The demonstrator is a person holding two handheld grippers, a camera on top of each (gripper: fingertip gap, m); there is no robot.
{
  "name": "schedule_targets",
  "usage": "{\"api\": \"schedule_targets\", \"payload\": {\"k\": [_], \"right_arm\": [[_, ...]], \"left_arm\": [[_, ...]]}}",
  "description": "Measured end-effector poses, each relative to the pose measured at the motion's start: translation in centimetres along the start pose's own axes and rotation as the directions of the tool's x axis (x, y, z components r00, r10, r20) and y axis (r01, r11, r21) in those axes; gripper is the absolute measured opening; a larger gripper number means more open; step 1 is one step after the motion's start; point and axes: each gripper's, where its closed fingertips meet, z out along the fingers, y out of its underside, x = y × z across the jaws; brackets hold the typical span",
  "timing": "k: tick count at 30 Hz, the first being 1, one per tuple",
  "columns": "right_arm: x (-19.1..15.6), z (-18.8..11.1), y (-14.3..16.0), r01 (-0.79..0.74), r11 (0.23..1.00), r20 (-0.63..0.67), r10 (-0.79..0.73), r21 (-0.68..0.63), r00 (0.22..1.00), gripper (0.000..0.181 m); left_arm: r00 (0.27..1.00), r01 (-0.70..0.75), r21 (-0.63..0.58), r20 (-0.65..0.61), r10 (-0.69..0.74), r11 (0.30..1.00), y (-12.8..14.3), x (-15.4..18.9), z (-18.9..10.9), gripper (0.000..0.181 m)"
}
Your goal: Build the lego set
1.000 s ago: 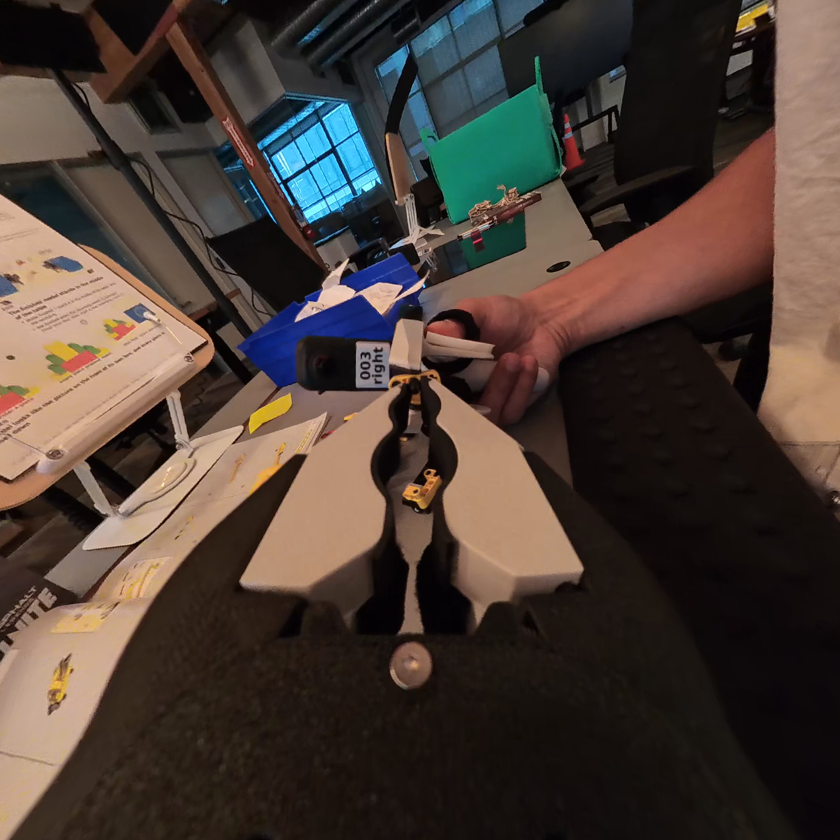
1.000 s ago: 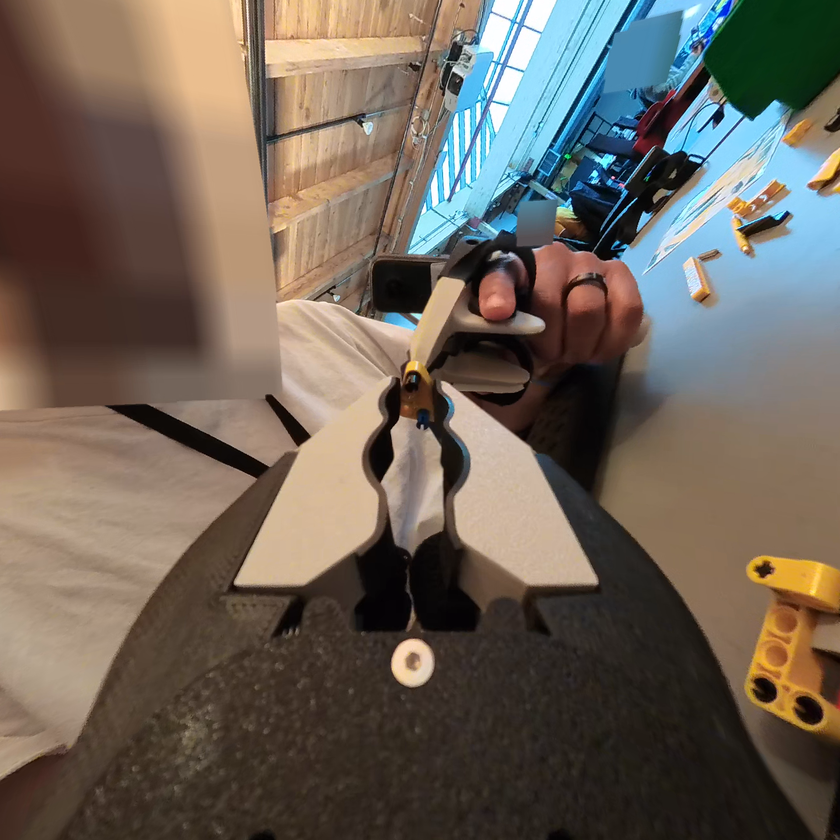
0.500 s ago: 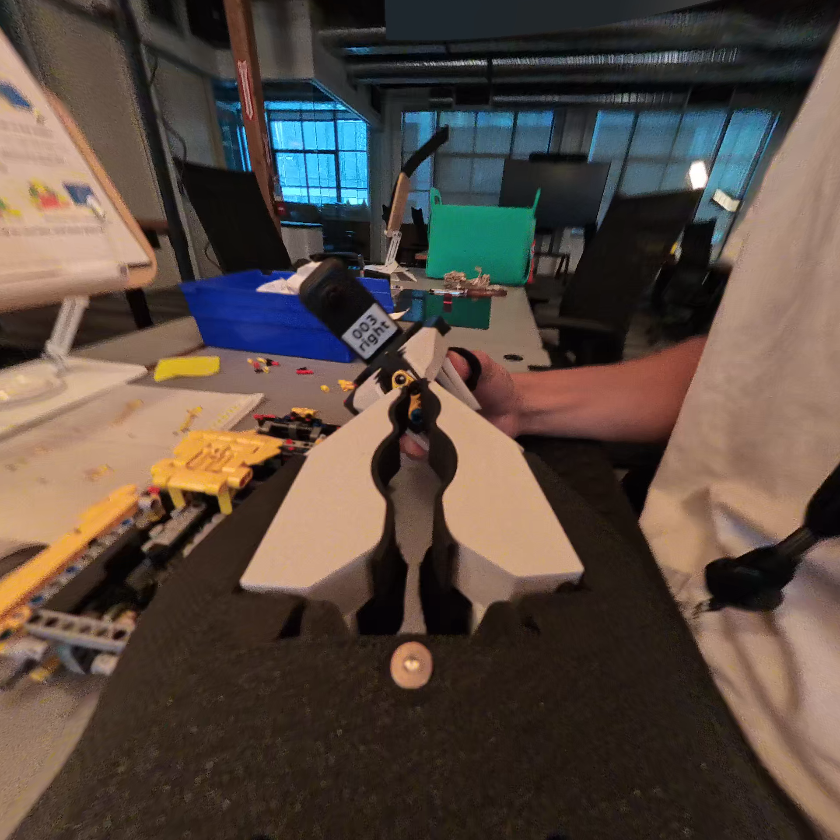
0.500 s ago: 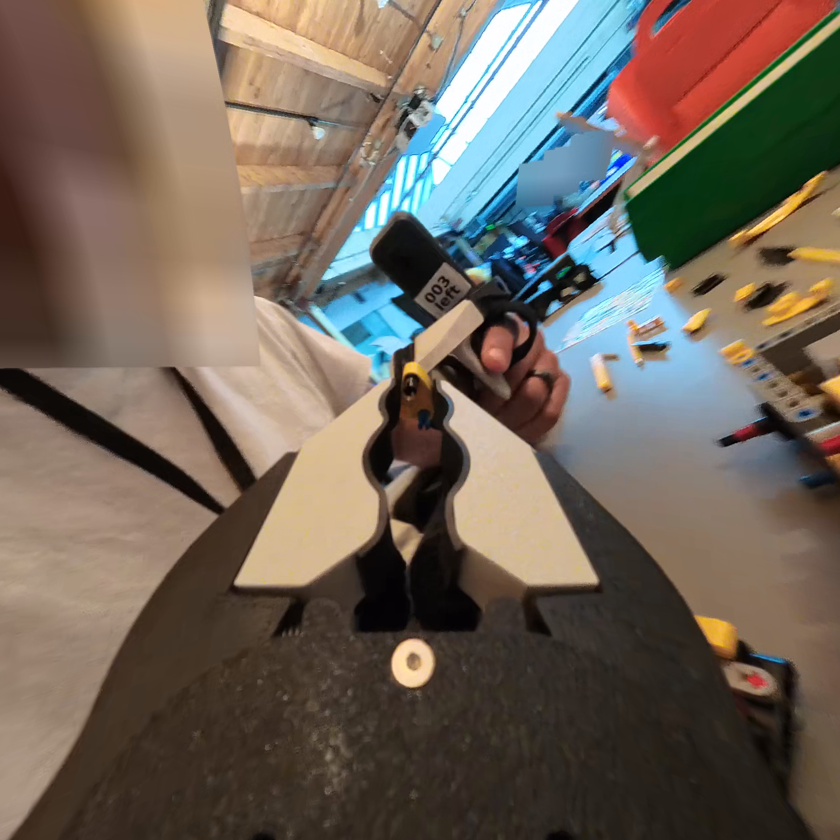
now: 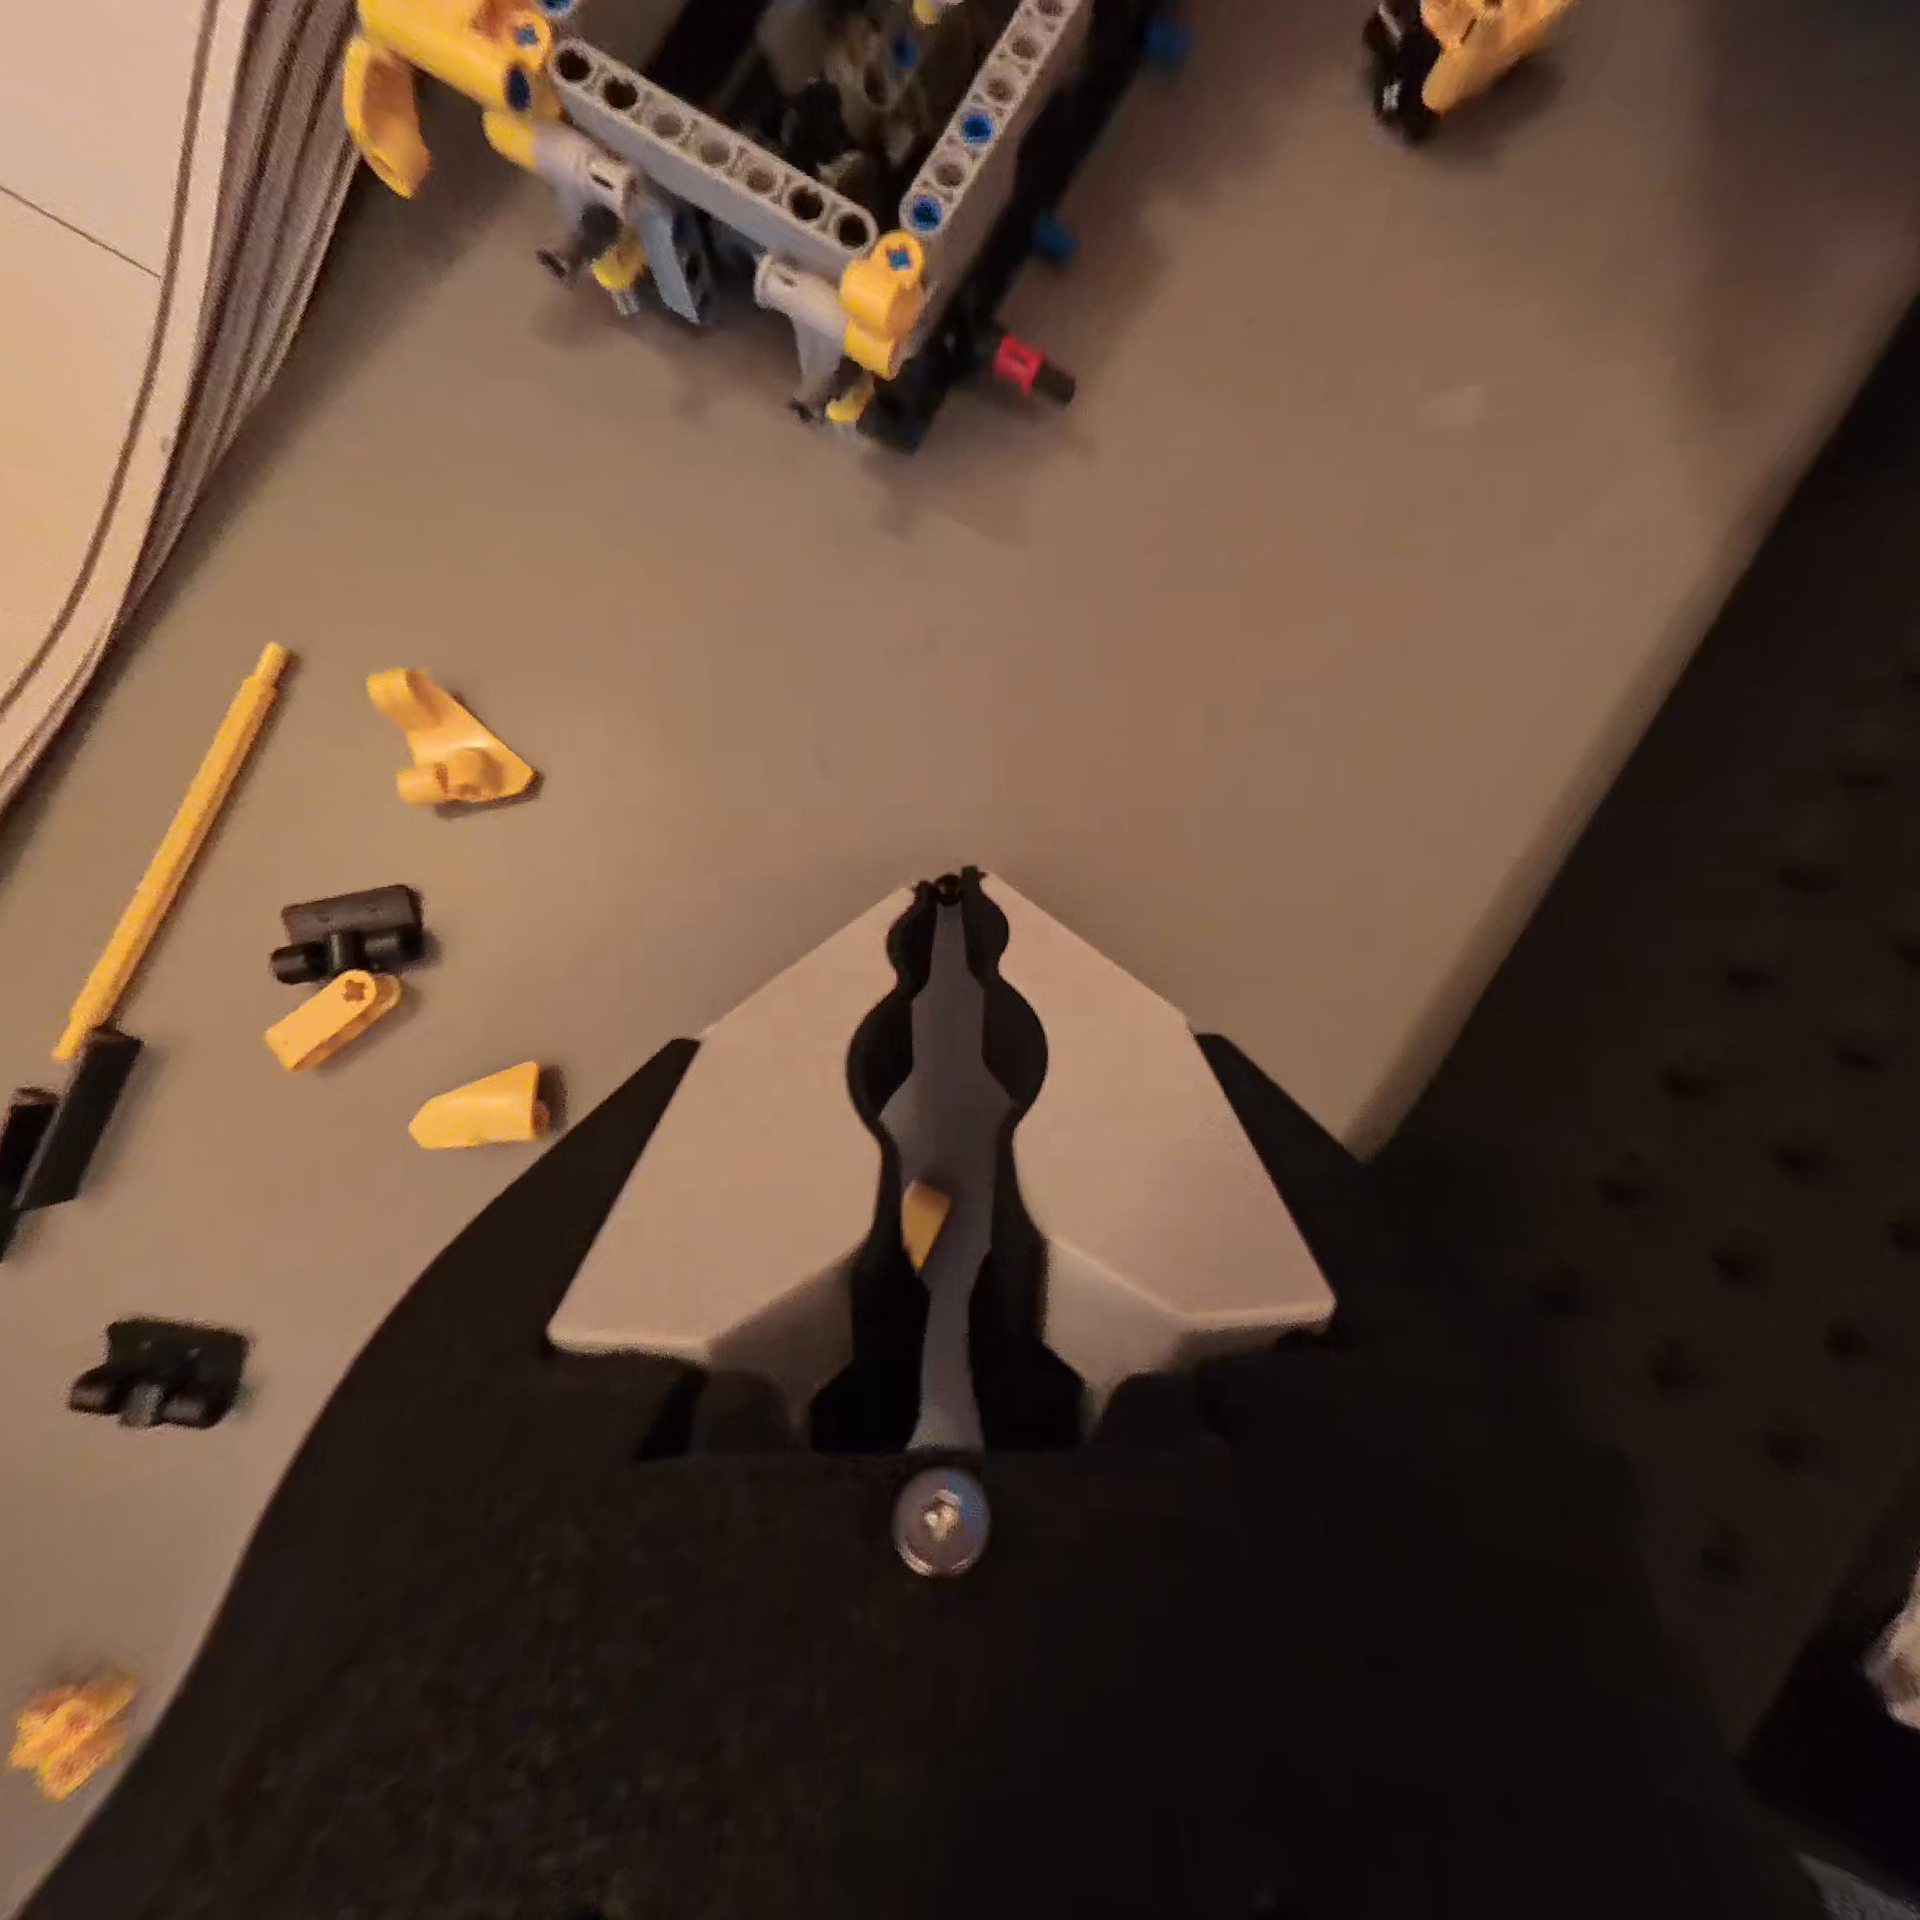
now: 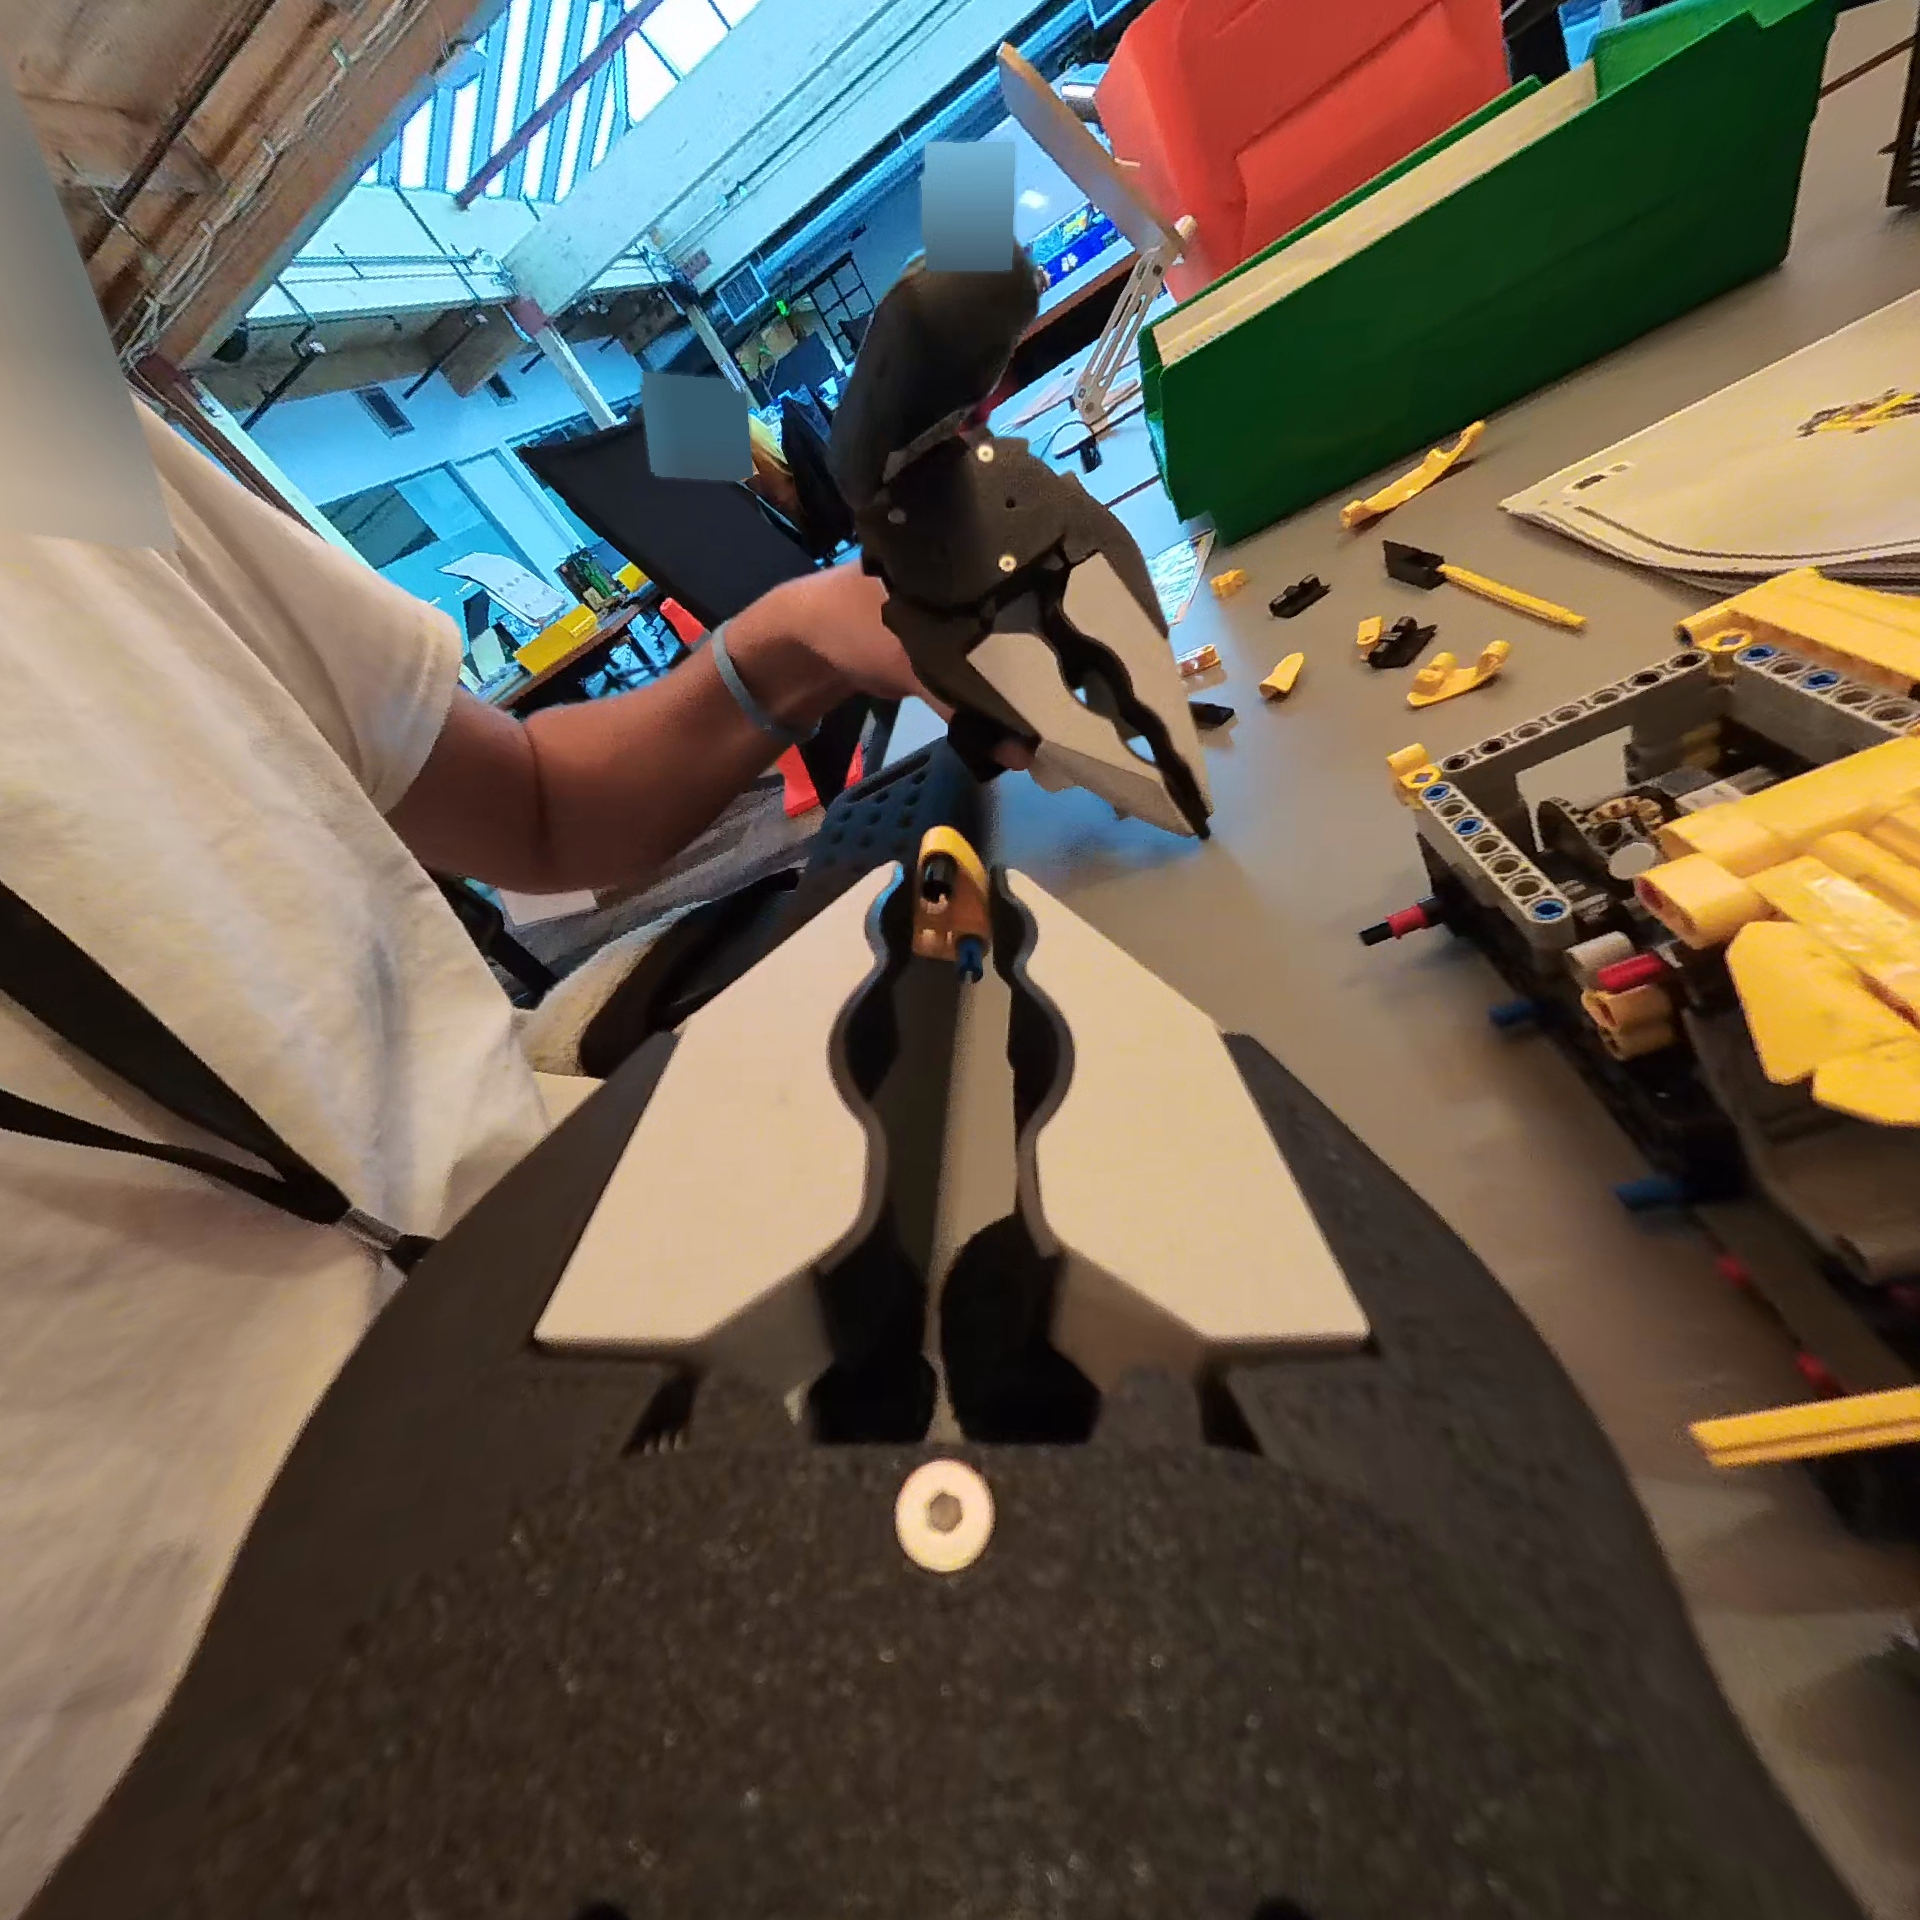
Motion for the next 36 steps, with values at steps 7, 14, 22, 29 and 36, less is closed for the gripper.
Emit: {"api": "schedule_targets", "payload": {"k": [7,14,22,29,36], "right_arm": [[-0.7,-0.4,-0.3,-0.021,1.000,0.030,0.020,0.021,0.999,0.013],[-1.1,-0.5,-0.3,-0.028,0.999,0.049,0.027,0.023,0.998,0.013],[-1.3,-0.3,-0.2,-0.039,0.999,0.062,0.038,0.014,0.997,0.013],[-1.3,-0.2,-0.1,-0.053,0.999,0.072,0.053,0.008,0.996,0.013],[-1.4,-0.1,0.2,-0.061,0.998,0.078,0.061,-0.005,0.995,0.013]], "left_arm": [[0.986,-0.152,-0.139,0.044,0.160,0.979,0.8,0.1,-0.5,0.005],[0.990,-0.135,-0.136,0.011,0.138,0.982,1.0,0.1,-0.5,0.005],[0.989,-0.146,-0.151,0.017,0.150,0.978,1.2,0.0,-0.4,0.007],[0.983,-0.174,-0.168,0.030,0.182,0.970,1.3,0.1,-1.0,0.016],[0.971,-0.226,-0.178,0.038,0.236,0.958,0.5,0.3,-1.2,0.016]]}}
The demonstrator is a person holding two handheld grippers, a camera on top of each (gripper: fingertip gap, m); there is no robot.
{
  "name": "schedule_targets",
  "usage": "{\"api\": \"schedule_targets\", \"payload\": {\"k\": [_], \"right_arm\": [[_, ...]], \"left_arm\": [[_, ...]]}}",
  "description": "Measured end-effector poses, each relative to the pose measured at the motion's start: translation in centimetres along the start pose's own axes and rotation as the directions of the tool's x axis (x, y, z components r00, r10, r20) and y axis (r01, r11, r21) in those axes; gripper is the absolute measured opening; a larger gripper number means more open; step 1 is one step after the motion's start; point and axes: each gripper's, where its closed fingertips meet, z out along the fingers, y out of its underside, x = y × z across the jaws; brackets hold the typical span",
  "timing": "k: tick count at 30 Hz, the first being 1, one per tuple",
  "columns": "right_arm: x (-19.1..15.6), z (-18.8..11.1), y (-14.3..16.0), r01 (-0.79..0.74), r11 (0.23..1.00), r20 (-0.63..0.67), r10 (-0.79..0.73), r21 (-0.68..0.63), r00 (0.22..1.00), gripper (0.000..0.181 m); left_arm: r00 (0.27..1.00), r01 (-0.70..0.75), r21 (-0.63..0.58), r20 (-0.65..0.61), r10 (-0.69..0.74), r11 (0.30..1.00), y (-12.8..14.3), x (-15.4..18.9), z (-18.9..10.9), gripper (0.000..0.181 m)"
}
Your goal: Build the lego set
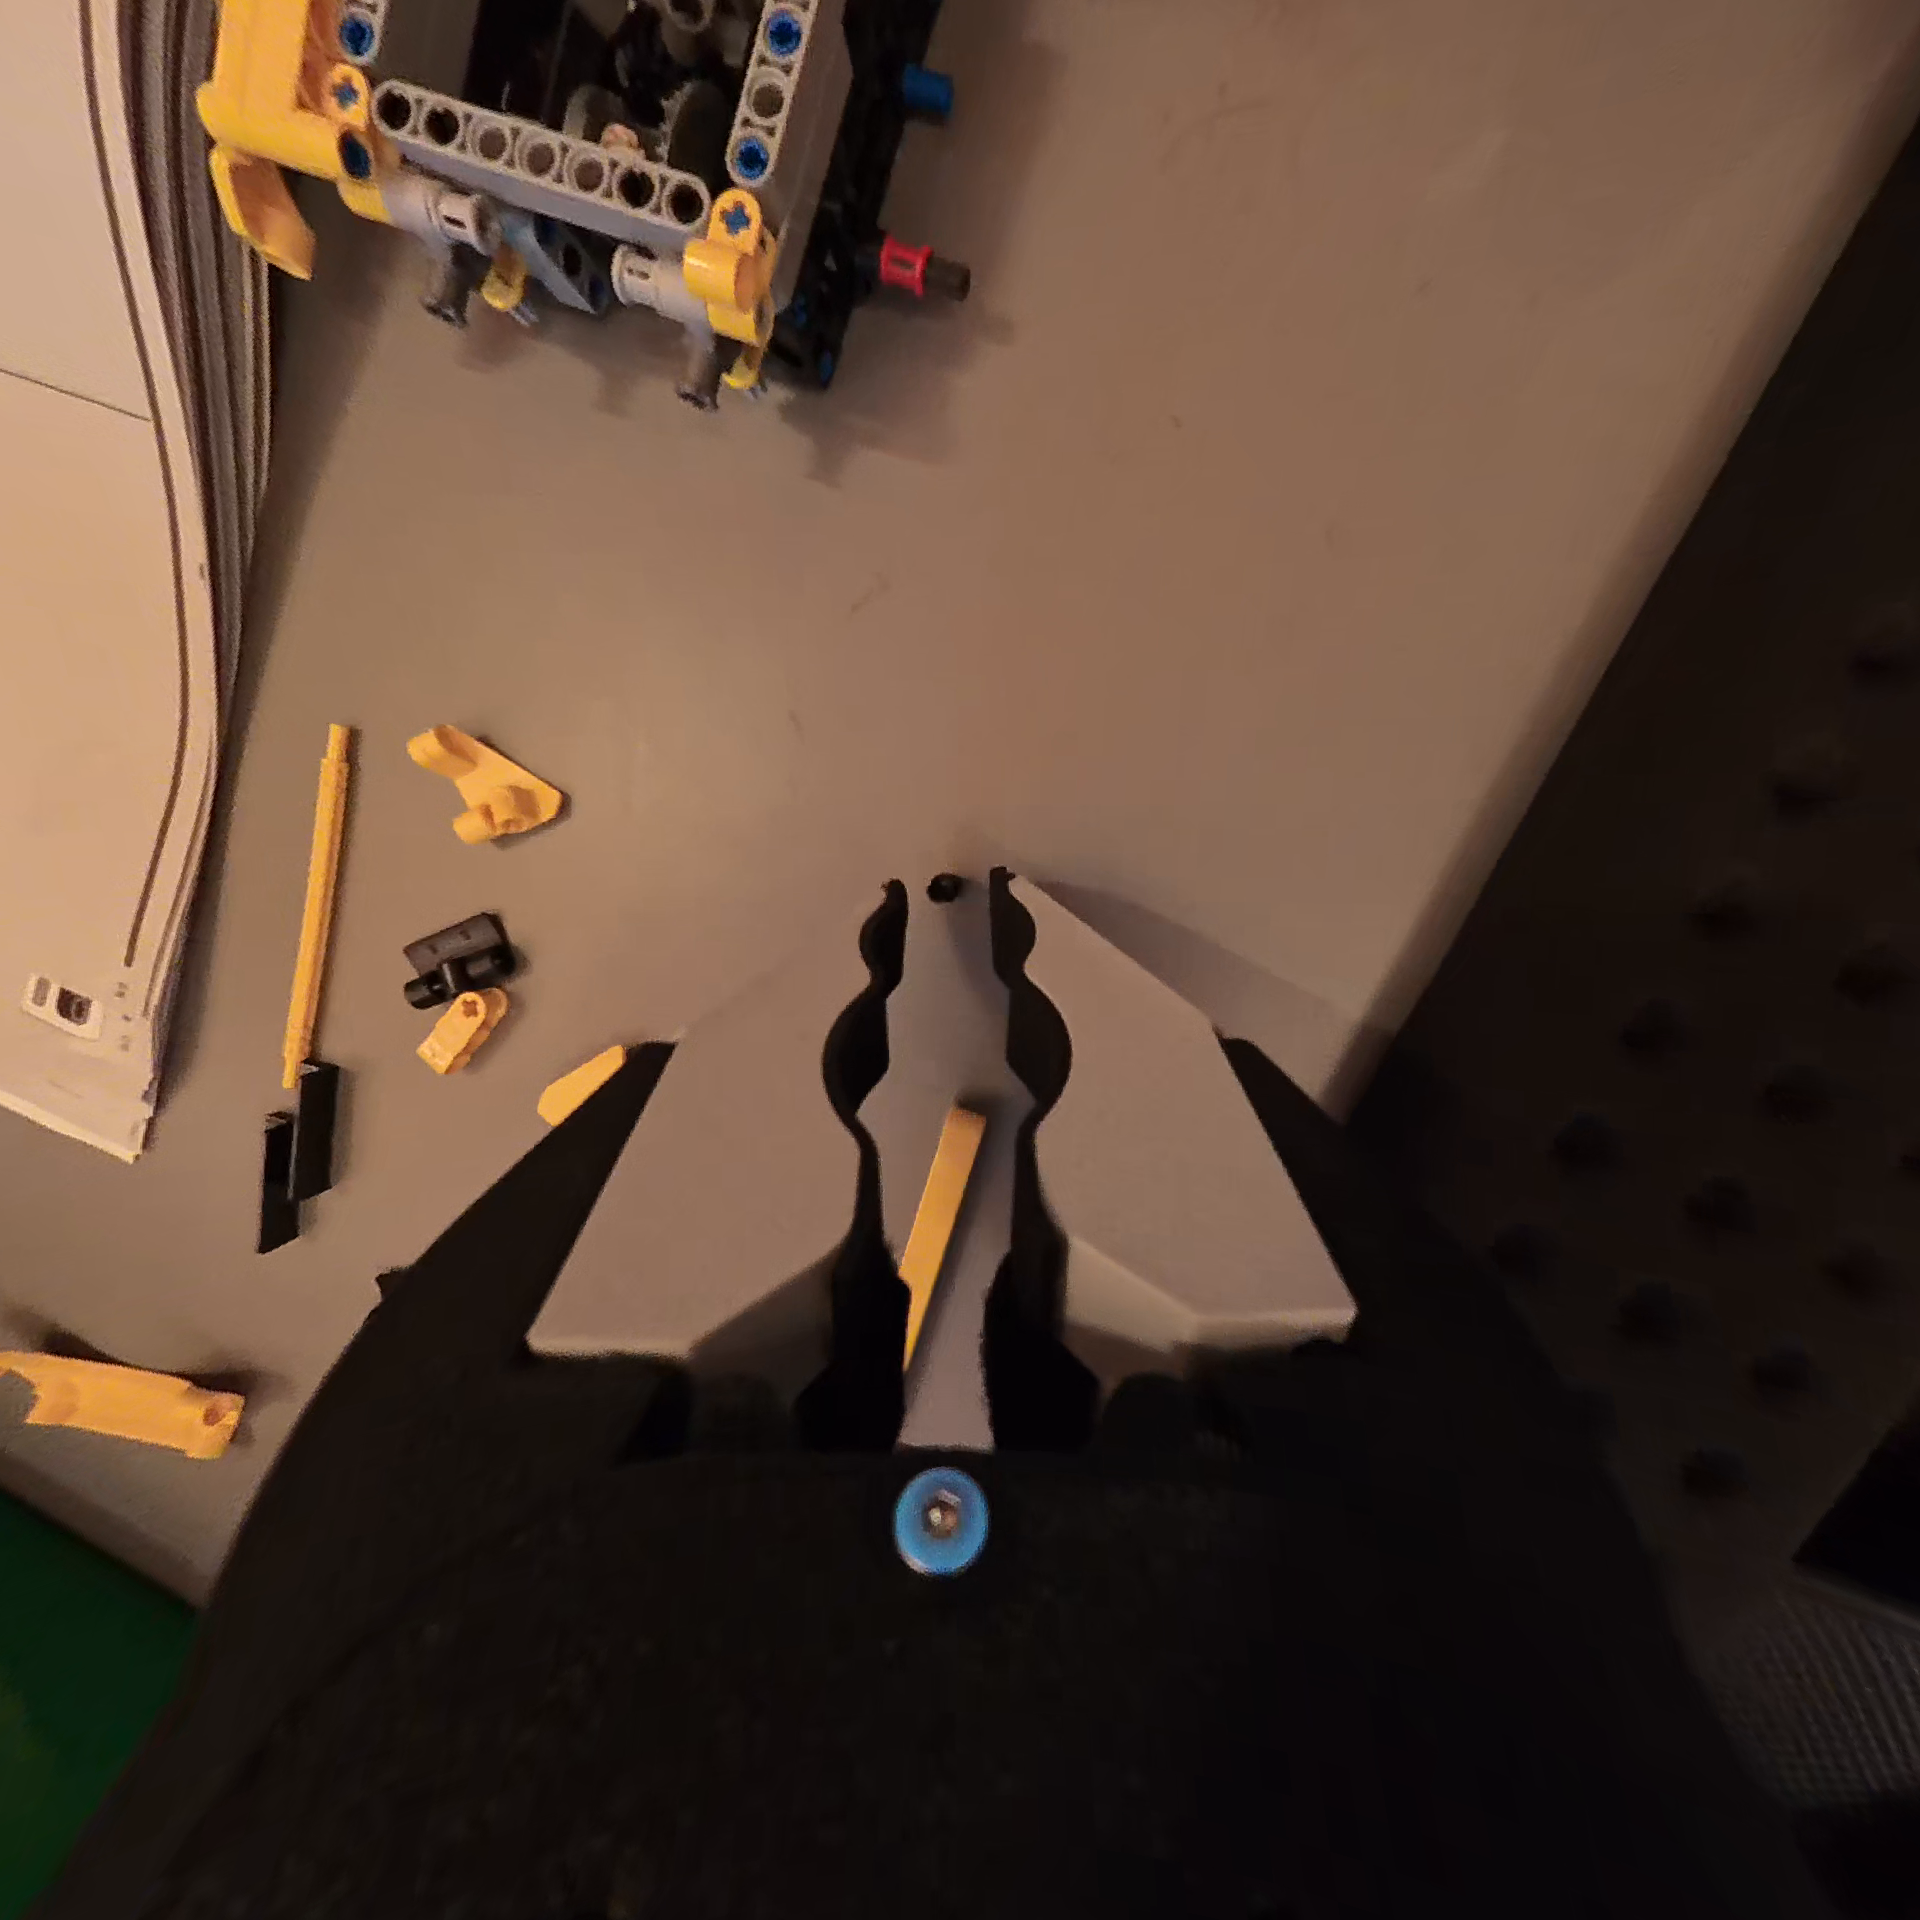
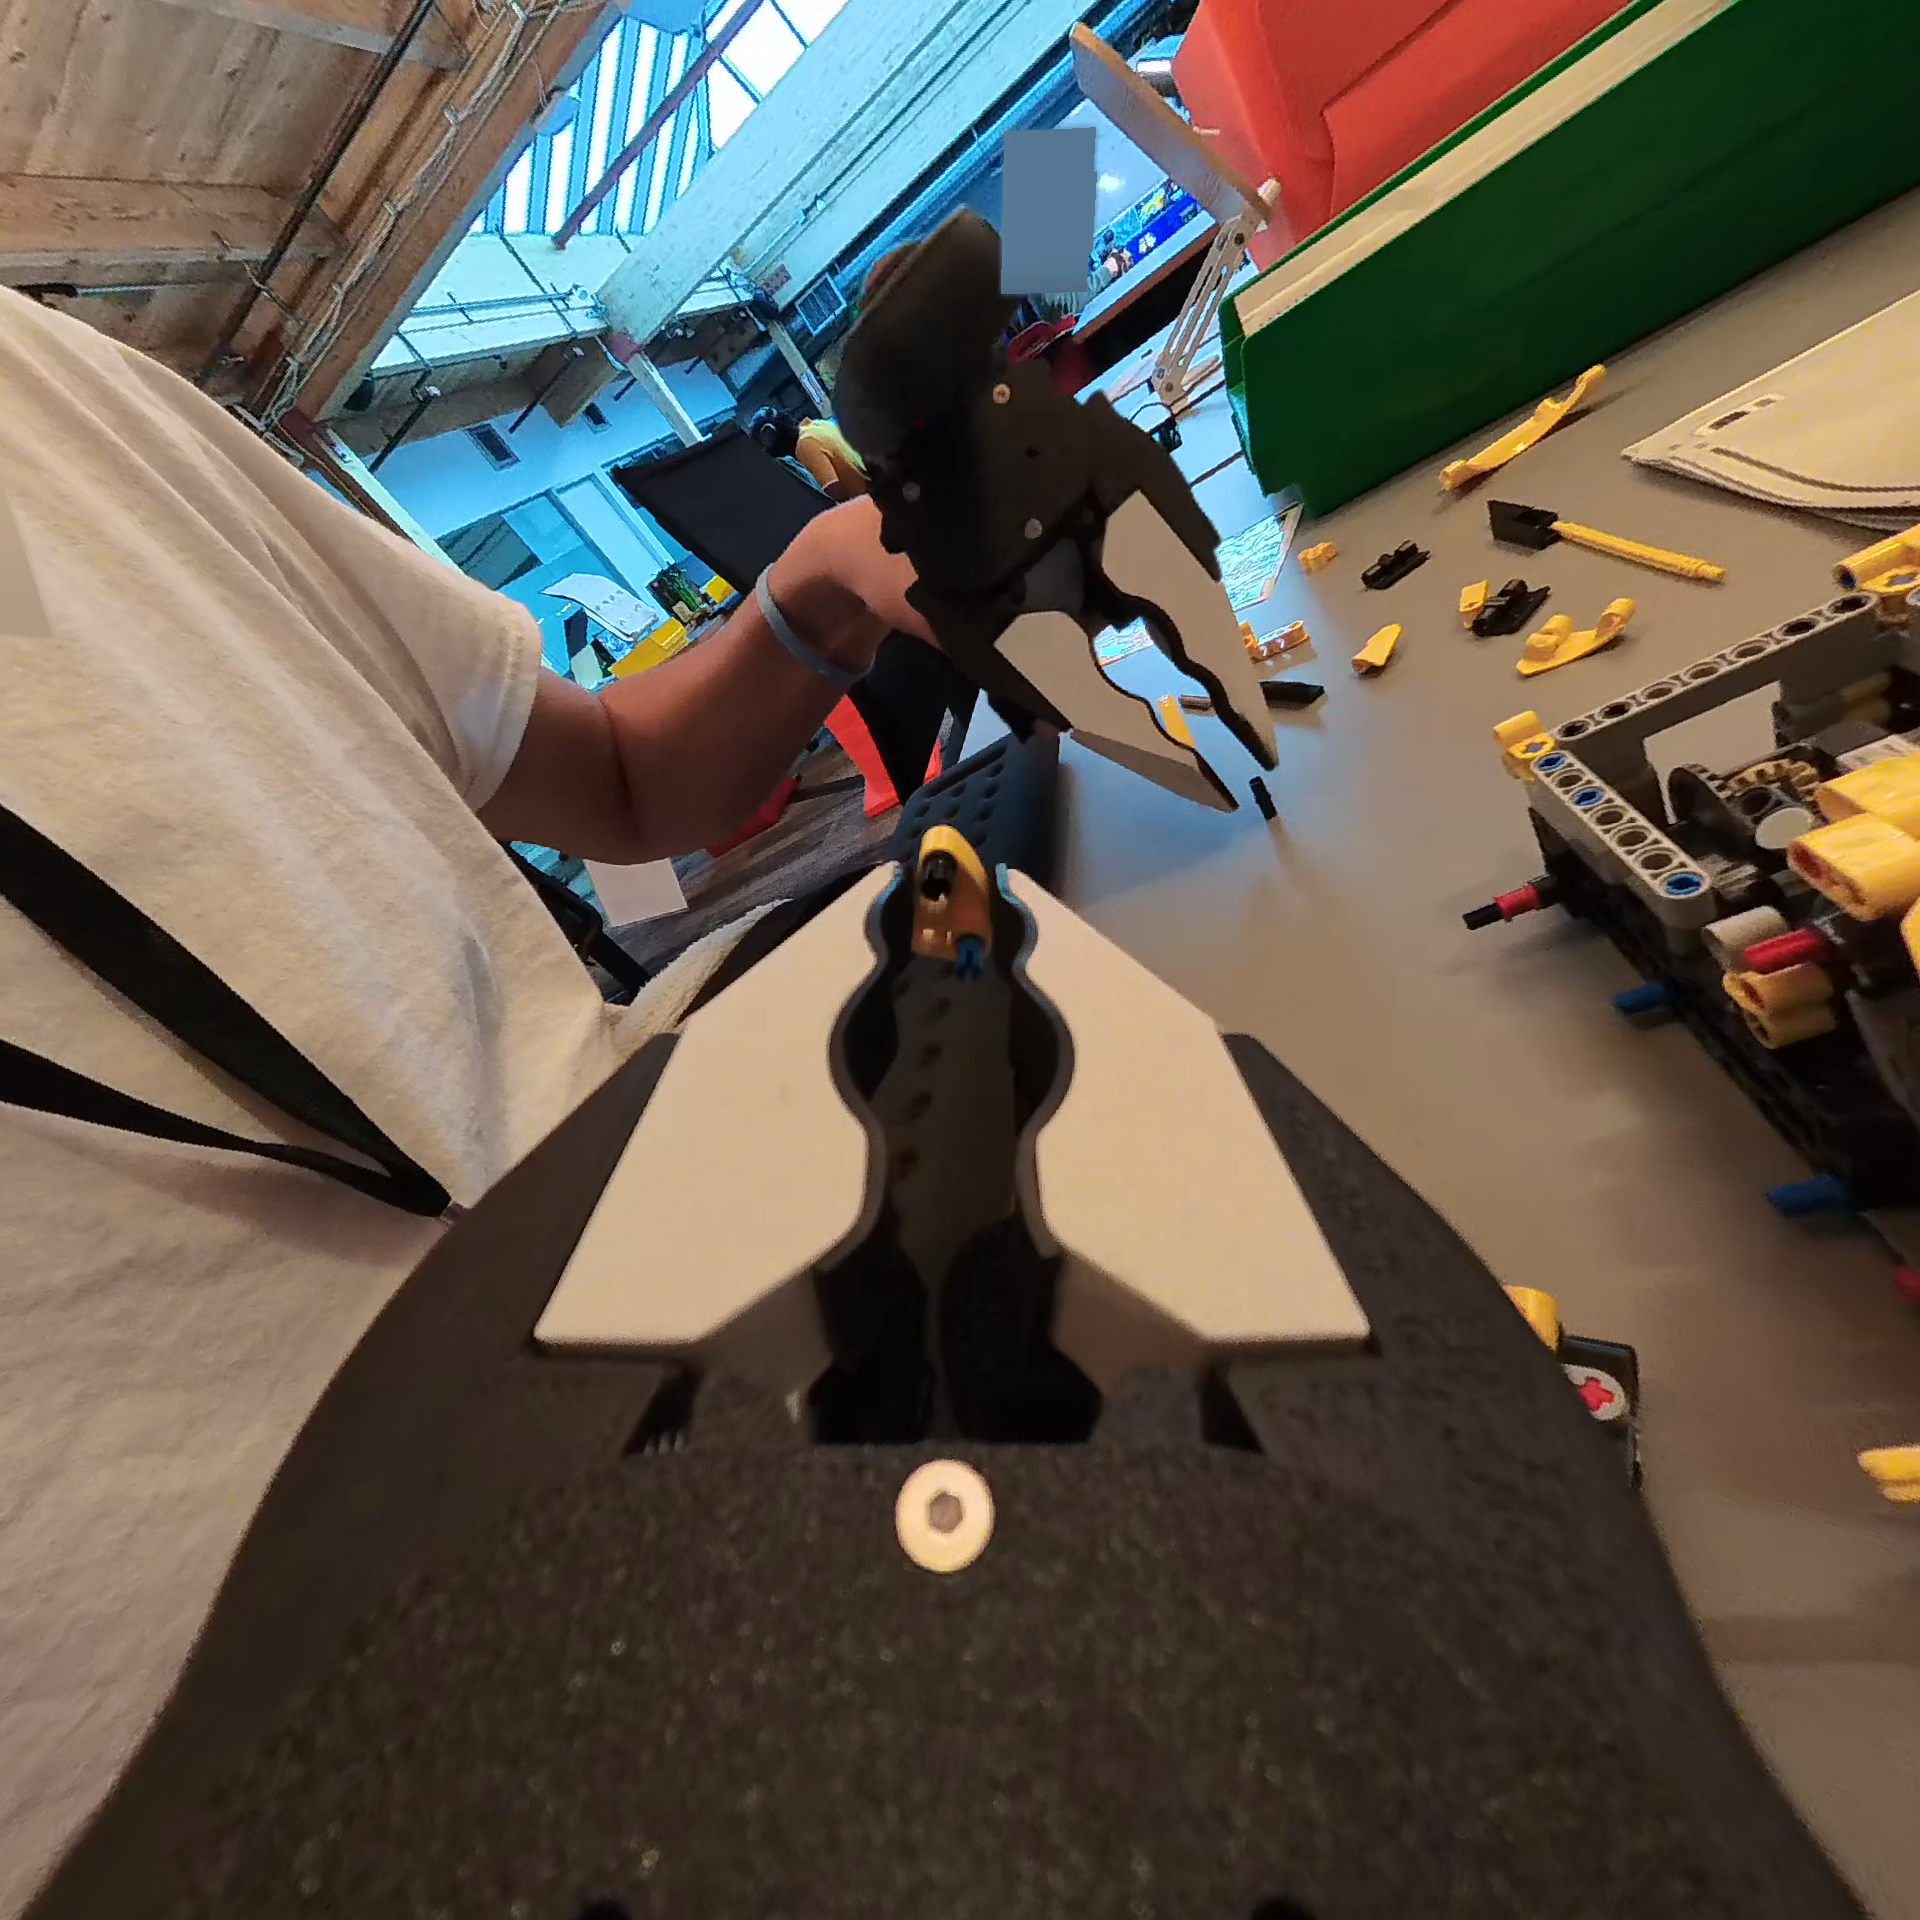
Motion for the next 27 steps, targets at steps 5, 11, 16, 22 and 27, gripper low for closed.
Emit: {"api": "schedule_targets", "payload": {"k": [5,11,16,22,27], "right_arm": [[-0.1,-0.1,-0.1,-0.001,1.000,0.005,0.001,0.006,1.000,0.013],[-0.1,-0.3,-0.4,0.005,1.000,0.000,-0.005,0.021,1.000,0.013],[0.5,-0.9,-2.0,0.055,0.992,-0.063,-0.048,0.112,0.997,0.013],[-0.7,-1.1,-3.3,0.228,0.958,-0.097,-0.214,0.176,0.972,0.013],[-0.2,-1.6,-3.6,0.258,0.945,-0.130,-0.235,0.200,0.963,0.014]], "left_arm": [[1.000,0.010,-0.013,-0.001,-0.010,1.000,0.4,-0.3,0.6,0.011],[1.000,-0.013,0.108,0.001,0.013,0.994,-1.6,-0.1,-0.3,0.005],[0.984,0.100,0.734,-0.171,0.040,0.672,-12.5,4.4,-6.7,0.005],[0.909,0.373,0.851,-0.416,0.039,0.370,-17.4,6.3,-8.5,0.005],[0.888,0.426,0.836,-0.460,0.016,0.347,-17.8,6.4,-7.5,0.004]]}}
